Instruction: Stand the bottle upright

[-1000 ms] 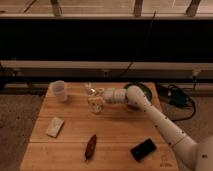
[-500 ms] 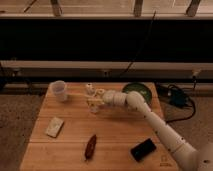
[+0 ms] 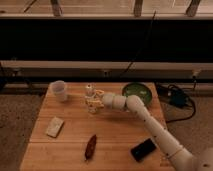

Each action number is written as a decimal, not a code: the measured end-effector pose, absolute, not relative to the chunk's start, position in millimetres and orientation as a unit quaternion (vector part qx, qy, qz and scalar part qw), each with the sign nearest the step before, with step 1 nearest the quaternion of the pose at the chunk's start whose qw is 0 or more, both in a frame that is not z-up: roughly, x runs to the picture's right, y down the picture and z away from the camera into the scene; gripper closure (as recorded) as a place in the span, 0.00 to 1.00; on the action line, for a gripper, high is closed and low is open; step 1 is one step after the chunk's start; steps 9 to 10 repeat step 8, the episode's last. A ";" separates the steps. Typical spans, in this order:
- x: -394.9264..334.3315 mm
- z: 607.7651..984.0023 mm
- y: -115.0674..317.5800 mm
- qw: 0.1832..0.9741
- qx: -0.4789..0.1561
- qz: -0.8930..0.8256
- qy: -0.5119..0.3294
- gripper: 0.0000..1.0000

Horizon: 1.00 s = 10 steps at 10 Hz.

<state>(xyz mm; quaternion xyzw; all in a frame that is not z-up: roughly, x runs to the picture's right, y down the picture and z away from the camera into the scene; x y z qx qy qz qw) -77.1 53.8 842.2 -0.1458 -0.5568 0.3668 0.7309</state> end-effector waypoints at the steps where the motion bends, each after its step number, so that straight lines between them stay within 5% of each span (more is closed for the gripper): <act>1: -78.5 841.5 55.2 0.729 -0.141 0.366 -0.561 0.20; 5: -58.2 838.4 55.3 0.733 -0.149 0.371 -0.551 0.41; 10: -67.9 837.1 56.0 0.732 -0.148 0.370 -0.552 0.41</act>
